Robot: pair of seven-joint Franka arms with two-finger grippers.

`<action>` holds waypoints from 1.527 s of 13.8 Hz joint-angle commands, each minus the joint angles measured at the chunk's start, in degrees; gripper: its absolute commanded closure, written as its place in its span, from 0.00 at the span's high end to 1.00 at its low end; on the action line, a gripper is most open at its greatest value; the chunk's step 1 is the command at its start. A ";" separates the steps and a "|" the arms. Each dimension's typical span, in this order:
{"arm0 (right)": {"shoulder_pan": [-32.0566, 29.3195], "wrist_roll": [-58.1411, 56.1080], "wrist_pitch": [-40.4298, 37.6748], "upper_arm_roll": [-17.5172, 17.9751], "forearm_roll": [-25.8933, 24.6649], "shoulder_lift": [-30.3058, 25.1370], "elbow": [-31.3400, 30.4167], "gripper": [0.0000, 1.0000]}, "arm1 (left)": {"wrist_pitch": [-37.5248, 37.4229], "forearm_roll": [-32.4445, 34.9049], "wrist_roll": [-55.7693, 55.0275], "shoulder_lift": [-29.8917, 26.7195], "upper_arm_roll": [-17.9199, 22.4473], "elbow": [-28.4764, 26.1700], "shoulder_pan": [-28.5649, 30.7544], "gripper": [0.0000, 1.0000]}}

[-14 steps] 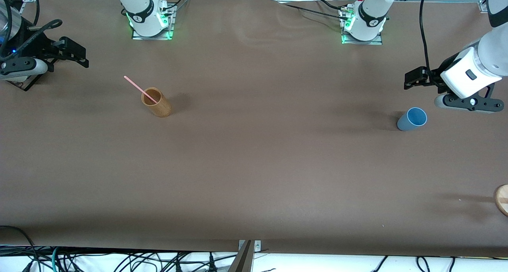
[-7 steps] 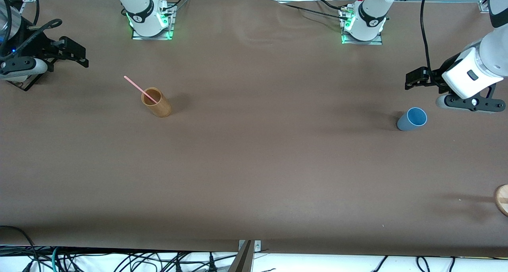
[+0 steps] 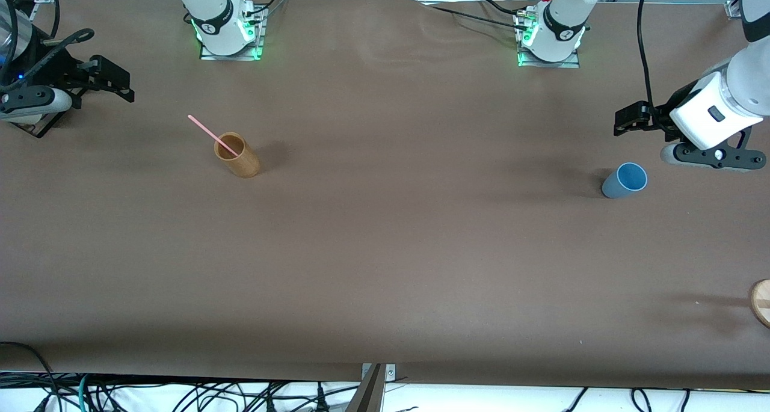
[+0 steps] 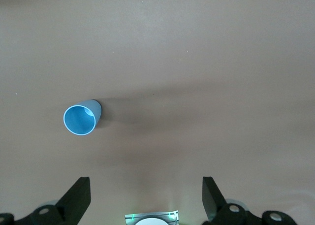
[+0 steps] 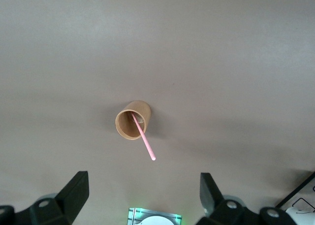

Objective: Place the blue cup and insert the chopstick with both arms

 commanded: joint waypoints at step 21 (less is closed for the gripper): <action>-0.05 -0.47 0.35 -0.46 0.27 1.83 -2.20 1.00 | 54.46 11.78 0.88 3.07 -0.86 -48.16 13.44 0.81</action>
